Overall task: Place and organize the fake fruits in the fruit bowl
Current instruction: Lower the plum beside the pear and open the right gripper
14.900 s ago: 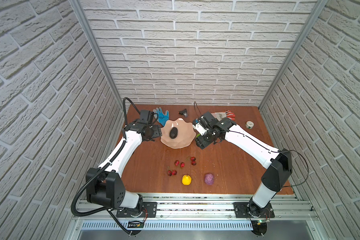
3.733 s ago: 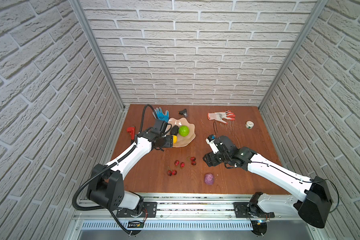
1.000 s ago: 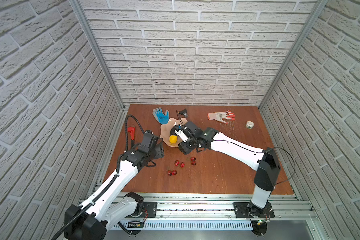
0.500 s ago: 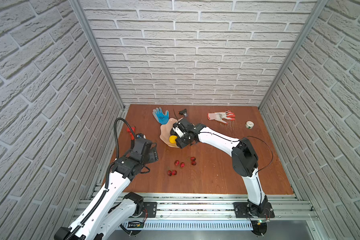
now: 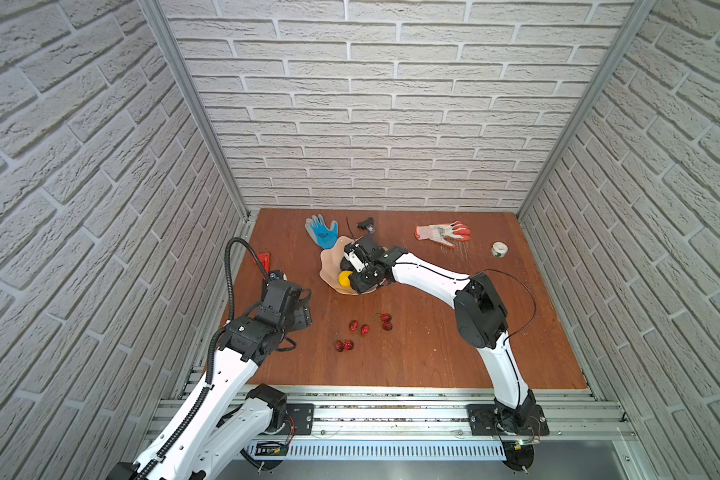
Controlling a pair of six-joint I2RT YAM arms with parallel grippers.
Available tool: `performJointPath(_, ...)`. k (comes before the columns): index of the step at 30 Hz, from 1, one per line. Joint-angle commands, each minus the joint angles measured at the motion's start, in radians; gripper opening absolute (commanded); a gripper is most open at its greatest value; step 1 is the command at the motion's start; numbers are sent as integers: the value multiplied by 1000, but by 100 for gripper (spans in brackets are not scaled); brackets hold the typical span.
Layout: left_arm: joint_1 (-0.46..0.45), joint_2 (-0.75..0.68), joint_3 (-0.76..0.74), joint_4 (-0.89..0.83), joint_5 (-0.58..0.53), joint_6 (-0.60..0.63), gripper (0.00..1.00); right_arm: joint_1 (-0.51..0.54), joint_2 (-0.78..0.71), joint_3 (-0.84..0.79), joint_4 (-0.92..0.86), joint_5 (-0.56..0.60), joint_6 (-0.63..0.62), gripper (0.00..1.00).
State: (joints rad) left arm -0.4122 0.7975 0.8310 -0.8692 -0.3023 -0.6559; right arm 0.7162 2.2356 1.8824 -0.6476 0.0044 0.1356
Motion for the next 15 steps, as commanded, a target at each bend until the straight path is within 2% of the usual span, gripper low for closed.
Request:
performJointPath(1,8,-14,28,-14,-21,-5,77,-6,8,50,13,24,-19,54)
performJointPath(15,9,-40,39,-40,-20,-21,77,-6,63,95,-1,77,-39,62)
